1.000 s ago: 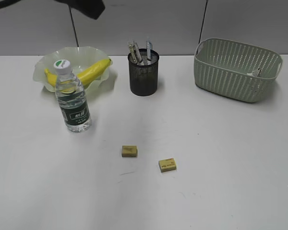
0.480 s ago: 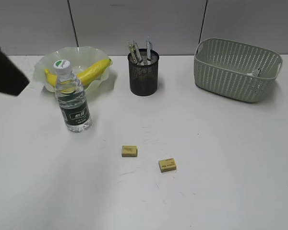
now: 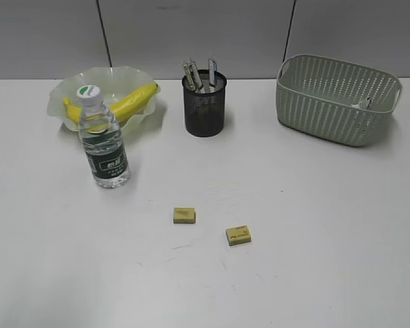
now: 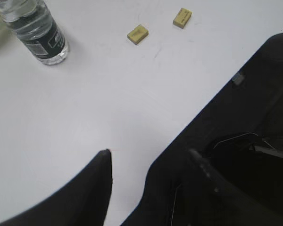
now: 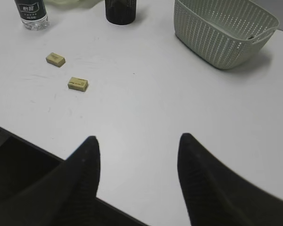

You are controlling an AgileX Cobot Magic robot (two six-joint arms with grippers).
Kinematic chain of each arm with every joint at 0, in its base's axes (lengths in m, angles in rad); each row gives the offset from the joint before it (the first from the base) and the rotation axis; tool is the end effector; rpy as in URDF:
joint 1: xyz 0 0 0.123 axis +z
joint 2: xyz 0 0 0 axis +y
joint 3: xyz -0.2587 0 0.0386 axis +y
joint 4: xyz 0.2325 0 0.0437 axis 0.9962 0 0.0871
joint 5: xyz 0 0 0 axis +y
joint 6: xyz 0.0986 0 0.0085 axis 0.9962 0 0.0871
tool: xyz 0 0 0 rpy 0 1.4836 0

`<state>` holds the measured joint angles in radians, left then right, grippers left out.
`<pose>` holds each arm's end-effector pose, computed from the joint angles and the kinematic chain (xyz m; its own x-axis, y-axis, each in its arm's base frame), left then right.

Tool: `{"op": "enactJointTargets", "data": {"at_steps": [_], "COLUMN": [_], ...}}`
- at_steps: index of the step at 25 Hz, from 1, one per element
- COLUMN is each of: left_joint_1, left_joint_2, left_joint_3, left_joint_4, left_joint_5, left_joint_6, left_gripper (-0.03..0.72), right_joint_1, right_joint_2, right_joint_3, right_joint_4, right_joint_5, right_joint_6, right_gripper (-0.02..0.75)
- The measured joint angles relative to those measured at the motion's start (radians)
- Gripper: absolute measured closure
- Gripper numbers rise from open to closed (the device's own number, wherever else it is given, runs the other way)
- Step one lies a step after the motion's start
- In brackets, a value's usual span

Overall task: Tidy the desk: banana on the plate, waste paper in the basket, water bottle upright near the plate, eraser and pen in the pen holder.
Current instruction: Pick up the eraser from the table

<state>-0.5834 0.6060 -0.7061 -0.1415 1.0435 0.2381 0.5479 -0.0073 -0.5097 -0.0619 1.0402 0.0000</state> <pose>0.0776 -0.0657 0.2948 -0.5176 0.5388 -0.6647 0.7094 0.7046 0.0187 0.0122 0.0013 0.2708 -0.3447 -0.2470 -0.9056 -0.4899 0.8703 -0.0509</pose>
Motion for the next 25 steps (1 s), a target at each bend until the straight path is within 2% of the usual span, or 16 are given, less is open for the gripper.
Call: {"op": "enactJointTargets", "data": {"at_steps": [6, 13, 18, 25], "left_joint_1": [0.000, 0.000, 0.000, 0.000], "left_joint_2": [-0.283, -0.471, -0.530, -0.599], "left_joint_3": [0.125, 0.164, 0.167, 0.167], "left_joint_4": [-0.001, 0.055, 0.065, 0.071], "left_joint_5": [-0.017, 0.014, 0.018, 0.019], "left_joint_6": [-0.003, -0.079, -0.101, -0.109], "left_gripper": [0.326, 0.326, 0.337, 0.340], "right_joint_1": [0.000, 0.000, 0.000, 0.000], "right_joint_2": [0.000, 0.031, 0.255, 0.732], "right_joint_3": [0.000, -0.003, -0.065, -0.240], "right_joint_4": [-0.001, -0.022, -0.017, 0.038], "right_joint_5": [-0.001, -0.011, -0.073, -0.119], "right_joint_6": [0.000, 0.000, -0.122, -0.264], "right_gripper": [0.313, 0.313, 0.313, 0.314]}}
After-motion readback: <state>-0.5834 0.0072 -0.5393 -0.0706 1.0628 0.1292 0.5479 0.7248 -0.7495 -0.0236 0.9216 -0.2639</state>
